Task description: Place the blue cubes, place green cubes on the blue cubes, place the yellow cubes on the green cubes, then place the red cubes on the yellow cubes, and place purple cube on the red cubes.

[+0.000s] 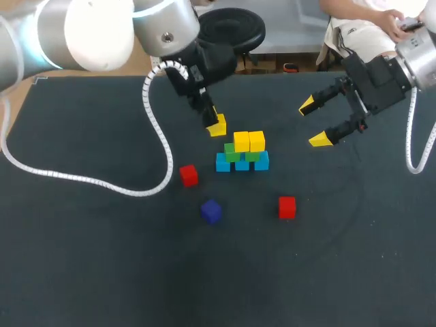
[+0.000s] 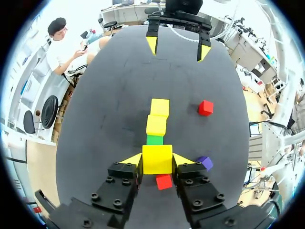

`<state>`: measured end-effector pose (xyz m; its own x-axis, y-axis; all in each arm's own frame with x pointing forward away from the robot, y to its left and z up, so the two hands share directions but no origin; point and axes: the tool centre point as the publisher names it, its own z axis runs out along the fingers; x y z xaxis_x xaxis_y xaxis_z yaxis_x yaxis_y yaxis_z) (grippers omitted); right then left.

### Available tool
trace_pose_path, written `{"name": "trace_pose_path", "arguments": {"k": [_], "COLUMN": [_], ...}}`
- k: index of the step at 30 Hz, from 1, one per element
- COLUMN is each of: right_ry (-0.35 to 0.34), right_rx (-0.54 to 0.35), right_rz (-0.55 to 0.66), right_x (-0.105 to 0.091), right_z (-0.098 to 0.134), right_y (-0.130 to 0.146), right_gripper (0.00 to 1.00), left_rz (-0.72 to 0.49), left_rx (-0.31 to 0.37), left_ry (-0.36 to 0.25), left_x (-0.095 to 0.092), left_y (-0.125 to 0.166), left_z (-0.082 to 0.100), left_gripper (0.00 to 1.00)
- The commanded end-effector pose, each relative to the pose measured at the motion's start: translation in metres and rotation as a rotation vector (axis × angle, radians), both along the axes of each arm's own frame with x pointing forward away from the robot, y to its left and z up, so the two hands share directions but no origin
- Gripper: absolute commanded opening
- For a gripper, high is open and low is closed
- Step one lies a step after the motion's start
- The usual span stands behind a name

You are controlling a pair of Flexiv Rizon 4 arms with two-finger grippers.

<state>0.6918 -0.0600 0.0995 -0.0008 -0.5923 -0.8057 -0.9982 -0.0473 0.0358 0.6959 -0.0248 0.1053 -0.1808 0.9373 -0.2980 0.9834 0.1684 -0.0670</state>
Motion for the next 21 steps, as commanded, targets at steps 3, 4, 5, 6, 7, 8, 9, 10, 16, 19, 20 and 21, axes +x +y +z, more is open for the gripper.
{"name": "trace_pose_path", "arguments": {"k": [3, 4, 5, 6, 7, 8, 9, 10, 16, 19, 20, 21], "right_ry": [-0.001, -0.001, -0.001, -0.001, -0.001, -0.001, -0.001, -0.001, -0.001, -0.001, -0.001, -0.001], "right_rx": [0.001, 0.001, 0.001, 0.001, 0.001, 0.001, 0.001, 0.001, 0.001, 0.001, 0.001, 0.001], "right_rz": [0.0, 0.0, 0.0, 0.0, 0.0, 0.0, 0.0, 0.0, 0.0, 0.0, 0.0, 0.0], "right_x": [0.0, 0.0, 0.0, 0.0, 0.0, 0.0, 0.0, 0.0, 0.0, 0.0, 0.0, 0.0], "right_z": [0.0, 0.0, 0.0, 0.0, 0.0, 0.0, 0.0, 0.0, 0.0, 0.0, 0.0, 0.0], "right_y": [0.0, 0.0, 0.0, 0.0, 0.0, 0.0, 0.0, 0.0, 0.0, 0.0, 0.0, 0.0], "right_gripper": [1.0, 1.0, 1.0, 1.0, 1.0, 1.0, 1.0, 1.0, 1.0, 1.0, 1.0, 1.0], "left_rz": [0.015, 0.017, 0.017, 0.017, 0.016, 0.016, 0.014, 0.013, 0.007, 0.0, 0.0, 0.0], "left_rx": [-0.019, -0.021, -0.021, -0.022, -0.023, -0.024, -0.024, -0.024, -0.04, -0.04, -0.042, -0.043], "left_ry": [0.005, 0.007, 0.008, 0.009, 0.01, 0.011, 0.012, 0.013, 0.019, 0.019, 0.022, 0.023], "left_x": [-0.002, -0.002, -0.002, -0.002, -0.001, -0.001, 0.0, 0.0, 0.003, 0.003, 0.003, 0.003], "left_y": [0.001, 0.001, 0.0, 0.0, 0.0, 0.0, -0.001, -0.002, -0.009, -0.012, -0.012, -0.012], "left_z": [-0.012, -0.013, -0.014, -0.015, -0.015, -0.016, -0.016, -0.017, -0.025, -0.027, -0.028, -0.029], "left_gripper": [0.0, 0.0, 0.0, 0.0, 0.0, 0.0, 0.0, 0.0, 0.0, 0.0, 0.0, 0.0]}}
